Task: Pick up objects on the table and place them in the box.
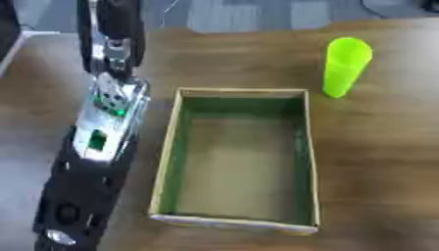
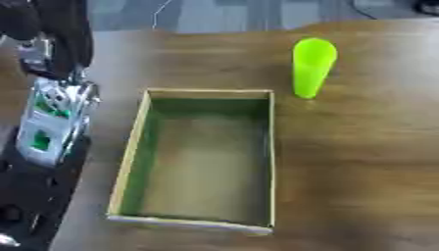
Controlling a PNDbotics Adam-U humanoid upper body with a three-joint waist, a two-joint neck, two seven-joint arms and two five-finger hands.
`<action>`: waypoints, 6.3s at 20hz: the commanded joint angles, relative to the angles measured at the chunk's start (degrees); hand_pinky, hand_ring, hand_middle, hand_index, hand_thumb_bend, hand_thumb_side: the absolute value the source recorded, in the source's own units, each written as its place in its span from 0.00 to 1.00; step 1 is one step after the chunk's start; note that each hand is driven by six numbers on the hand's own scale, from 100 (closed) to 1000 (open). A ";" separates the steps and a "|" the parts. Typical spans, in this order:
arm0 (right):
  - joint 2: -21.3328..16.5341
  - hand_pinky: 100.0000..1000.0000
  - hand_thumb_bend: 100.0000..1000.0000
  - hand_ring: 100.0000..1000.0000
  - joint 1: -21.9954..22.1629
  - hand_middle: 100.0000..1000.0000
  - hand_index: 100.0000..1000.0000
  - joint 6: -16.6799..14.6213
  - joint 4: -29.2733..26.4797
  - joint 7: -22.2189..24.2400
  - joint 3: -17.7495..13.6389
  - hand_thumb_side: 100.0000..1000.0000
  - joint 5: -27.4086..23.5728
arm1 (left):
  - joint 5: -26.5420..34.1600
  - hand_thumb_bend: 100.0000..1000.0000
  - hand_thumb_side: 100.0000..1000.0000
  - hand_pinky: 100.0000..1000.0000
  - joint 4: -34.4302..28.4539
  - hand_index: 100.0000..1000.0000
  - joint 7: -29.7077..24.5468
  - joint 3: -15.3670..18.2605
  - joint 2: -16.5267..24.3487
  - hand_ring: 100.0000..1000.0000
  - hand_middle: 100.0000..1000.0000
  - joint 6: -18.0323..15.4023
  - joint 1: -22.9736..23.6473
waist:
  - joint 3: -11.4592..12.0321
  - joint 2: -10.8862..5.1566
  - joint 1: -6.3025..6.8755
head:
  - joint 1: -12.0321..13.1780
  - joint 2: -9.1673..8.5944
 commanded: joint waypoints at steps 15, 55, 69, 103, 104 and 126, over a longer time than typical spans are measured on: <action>-1.44 0.00 0.00 0.63 -0.45 0.72 0.77 0.02 -0.07 0.64 0.11 1.00 -0.42 | 0.45 0.53 0.89 0.40 -0.76 0.70 -0.54 -0.14 0.29 0.57 0.62 -0.15 -0.47 | 0.33 -0.62 -0.14 | 1.23 -0.01; -21.58 0.00 0.02 0.76 -24.06 0.84 0.92 -3.45 45.87 21.06 7.18 1.00 30.78 | 0.76 0.53 0.90 0.39 -0.76 0.70 -3.02 -2.42 1.09 0.57 0.61 1.56 2.87 | 2.15 -2.45 -2.22 | -1.92 -0.01; -17.34 0.00 0.25 1.00 -28.36 1.00 1.00 -7.48 56.56 33.06 6.32 0.97 41.90 | 1.36 0.53 0.90 0.39 -0.76 0.70 -4.23 -3.37 1.02 0.57 0.61 1.90 2.41 | 4.01 -1.80 -3.11 | -3.17 -0.01; -17.99 0.00 0.00 0.93 -37.13 0.99 1.00 -10.78 59.78 43.83 6.48 0.67 54.95 | 1.65 0.53 0.91 0.38 -0.76 0.69 -7.04 -5.05 1.12 0.57 0.61 4.08 3.78 | 4.79 -1.92 -4.52 | -6.33 -0.01; -18.65 0.00 0.00 0.93 -37.11 0.99 1.00 -10.87 59.89 43.39 6.46 0.66 55.77 | 1.60 0.54 0.91 0.38 -0.76 0.69 -7.03 -5.00 1.17 0.57 0.61 4.13 3.97 | 4.56 -2.08 -4.54 | -6.75 -0.01; -16.75 0.00 0.00 0.87 -38.92 0.88 0.91 -3.77 59.36 36.22 6.94 1.00 45.23 | 1.45 0.54 0.91 0.38 -0.76 0.69 -7.50 -5.15 1.14 0.57 0.61 5.10 4.98 | 4.18 -3.40 -4.57 | -6.26 -0.01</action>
